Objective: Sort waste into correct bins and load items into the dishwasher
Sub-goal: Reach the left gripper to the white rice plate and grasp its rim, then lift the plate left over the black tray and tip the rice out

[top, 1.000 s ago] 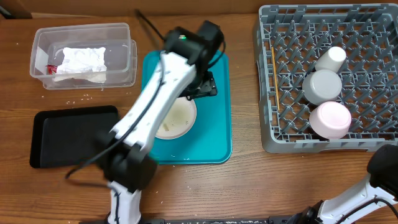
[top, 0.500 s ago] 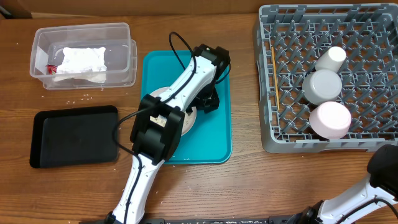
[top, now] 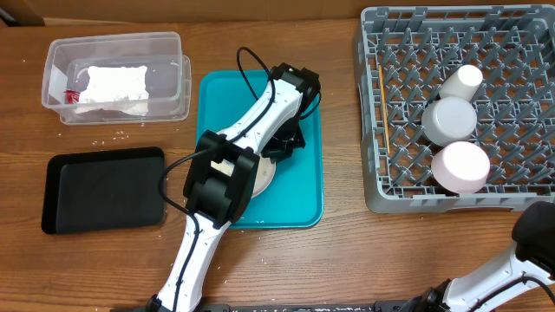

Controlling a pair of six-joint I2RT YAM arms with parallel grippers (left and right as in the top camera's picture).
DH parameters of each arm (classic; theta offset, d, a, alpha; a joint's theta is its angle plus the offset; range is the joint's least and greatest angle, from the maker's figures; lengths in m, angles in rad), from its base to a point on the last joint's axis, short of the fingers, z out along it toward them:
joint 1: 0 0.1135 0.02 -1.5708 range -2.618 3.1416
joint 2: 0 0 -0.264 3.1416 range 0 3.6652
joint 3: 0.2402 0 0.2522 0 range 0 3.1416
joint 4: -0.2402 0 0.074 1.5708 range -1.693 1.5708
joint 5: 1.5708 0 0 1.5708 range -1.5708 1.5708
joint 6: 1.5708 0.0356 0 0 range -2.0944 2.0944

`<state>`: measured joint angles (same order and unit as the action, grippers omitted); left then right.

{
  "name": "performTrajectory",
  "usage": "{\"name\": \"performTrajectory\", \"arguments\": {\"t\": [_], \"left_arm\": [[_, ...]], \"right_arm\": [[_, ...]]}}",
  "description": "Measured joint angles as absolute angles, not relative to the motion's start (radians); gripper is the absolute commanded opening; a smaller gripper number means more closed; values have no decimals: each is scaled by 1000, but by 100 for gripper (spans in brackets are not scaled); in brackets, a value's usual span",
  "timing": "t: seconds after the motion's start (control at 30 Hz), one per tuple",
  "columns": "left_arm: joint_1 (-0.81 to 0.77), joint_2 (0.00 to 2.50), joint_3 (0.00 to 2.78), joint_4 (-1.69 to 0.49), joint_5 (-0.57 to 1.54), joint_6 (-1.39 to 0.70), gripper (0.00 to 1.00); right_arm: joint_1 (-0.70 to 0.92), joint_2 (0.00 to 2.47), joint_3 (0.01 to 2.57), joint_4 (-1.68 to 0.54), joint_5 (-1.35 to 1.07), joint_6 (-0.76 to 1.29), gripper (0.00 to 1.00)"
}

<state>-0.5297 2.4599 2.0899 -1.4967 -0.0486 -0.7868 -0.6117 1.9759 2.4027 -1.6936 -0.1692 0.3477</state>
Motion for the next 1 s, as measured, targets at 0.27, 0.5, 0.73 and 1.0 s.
{"name": "performTrajectory", "arguments": {"t": [0.27,0.5,0.73,1.0], "left_arm": [[-528,2481,2204,-1646,-46,-787,4],[-520,2482,2314,-1682,-56,-783,4],[-517,2480,2316,-1684,-57,-783,4],[-472,2398,2316,-1684,-80,-783,4]], "right_arm": [[-612,1976,2403,-1694,-169,347,100],[-612,1976,2403,-1694,-169,348,100],[-612,1976,2403,-1694,-169,348,100],[-612,1976,2403,-1693,-169,348,100]]}}
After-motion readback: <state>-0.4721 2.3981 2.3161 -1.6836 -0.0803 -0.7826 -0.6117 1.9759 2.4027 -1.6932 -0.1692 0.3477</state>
